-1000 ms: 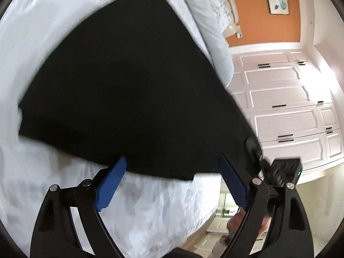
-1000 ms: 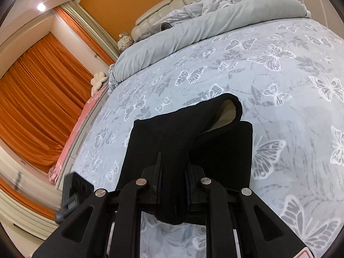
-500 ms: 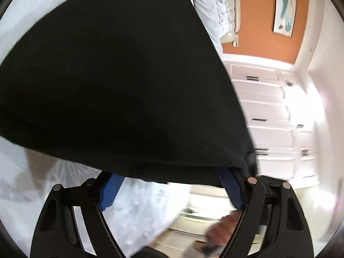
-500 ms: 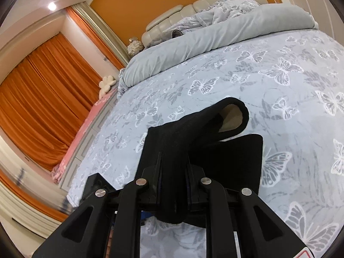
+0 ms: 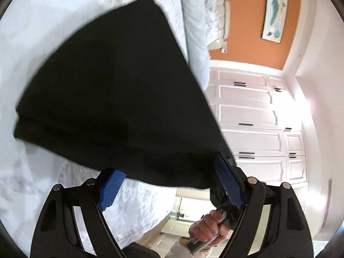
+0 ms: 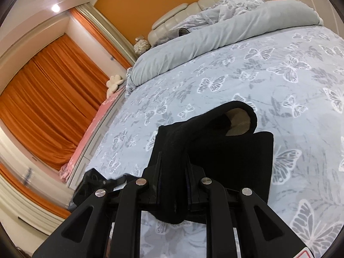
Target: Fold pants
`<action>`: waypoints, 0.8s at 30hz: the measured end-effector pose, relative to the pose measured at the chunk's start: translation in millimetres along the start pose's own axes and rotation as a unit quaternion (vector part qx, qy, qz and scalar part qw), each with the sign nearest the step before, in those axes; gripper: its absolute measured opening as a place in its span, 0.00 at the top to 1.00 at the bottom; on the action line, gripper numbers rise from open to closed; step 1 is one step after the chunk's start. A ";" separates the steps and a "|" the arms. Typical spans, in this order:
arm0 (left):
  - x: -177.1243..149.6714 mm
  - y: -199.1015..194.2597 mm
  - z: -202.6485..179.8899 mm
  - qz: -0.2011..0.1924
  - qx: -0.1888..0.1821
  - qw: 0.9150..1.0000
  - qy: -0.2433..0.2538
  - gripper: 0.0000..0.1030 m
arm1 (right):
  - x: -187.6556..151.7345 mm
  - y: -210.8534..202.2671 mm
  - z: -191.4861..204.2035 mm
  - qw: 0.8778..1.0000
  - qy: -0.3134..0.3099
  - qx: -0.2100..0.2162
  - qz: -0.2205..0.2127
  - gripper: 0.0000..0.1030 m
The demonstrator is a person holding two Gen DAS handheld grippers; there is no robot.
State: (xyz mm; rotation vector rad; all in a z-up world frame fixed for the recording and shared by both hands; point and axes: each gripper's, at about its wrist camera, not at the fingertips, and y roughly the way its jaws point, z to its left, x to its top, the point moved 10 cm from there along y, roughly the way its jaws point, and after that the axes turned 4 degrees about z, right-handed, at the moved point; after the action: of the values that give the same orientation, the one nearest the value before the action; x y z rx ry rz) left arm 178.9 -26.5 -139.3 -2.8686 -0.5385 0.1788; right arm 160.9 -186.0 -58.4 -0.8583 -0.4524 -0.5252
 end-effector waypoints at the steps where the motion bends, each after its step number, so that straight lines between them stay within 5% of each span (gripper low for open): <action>1: 5.3 -1.5 1.8 -0.005 0.008 1.000 0.001 0.23 | -0.3 1.6 -0.2 1.000 -0.002 -0.001 0.001 0.85; 3: 15.3 1.8 12.4 -0.006 0.030 0.999 -0.012 0.27 | -0.3 6.8 -1.6 1.000 0.002 -0.005 0.004 0.85; 5: 22.1 3.8 25.8 -0.017 0.048 0.998 -0.026 0.45 | -0.5 12.7 -6.3 1.000 0.006 -0.015 0.007 0.85; 7: 25.7 5.9 27.5 -0.024 0.075 0.997 -0.011 0.76 | 0.6 16.1 -12.0 1.000 0.014 -0.025 0.005 0.85; 8: 26.9 4.0 22.8 -0.030 0.080 0.996 0.000 0.81 | 2.4 13.8 -12.4 1.000 0.016 -0.025 -0.001 0.85; 11: 26.1 -10.2 -16.2 -0.060 0.078 0.992 0.075 0.86 | 9.6 -6.3 4.6 0.999 -0.010 -0.009 -0.033 0.85; 14: 18.2 -17.5 -35.1 -0.085 0.124 0.978 0.148 0.85 | -0.4 -4.0 -8.8 0.999 -0.030 -0.026 -0.019 0.85; 16: 13.7 -3.9 -13.2 -0.074 0.206 0.962 0.165 0.81 | -27.7 28.7 -57.6 0.995 -0.014 -0.081 0.052 0.80; 18: 5.8 10.5 22.3 -0.051 0.304 0.938 0.160 0.78 | -67.3 57.6 -116.6 0.975 0.007 -0.178 0.135 0.76; 19: -1.1 11.0 31.8 -0.050 0.330 0.928 0.163 0.72 | -68.0 52.9 -117.2 0.979 0.010 -0.165 0.118 0.76; 23: -17.8 -15.0 -4.9 -0.107 0.382 0.876 0.274 0.40 | -42.9 -13.0 -100.3 0.975 -0.029 -0.221 0.002 0.27; 24: -16.0 -21.5 -19.8 -0.128 0.388 0.863 0.298 0.29 | -41.5 -21.0 -99.4 0.973 -0.034 -0.226 -0.013 0.26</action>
State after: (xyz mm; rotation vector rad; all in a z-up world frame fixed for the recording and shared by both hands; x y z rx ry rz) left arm 159.8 -16.6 -113.8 -1.8926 -0.5416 -0.4311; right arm 132.0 -266.7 -126.8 -1.3121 -0.4124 -0.6366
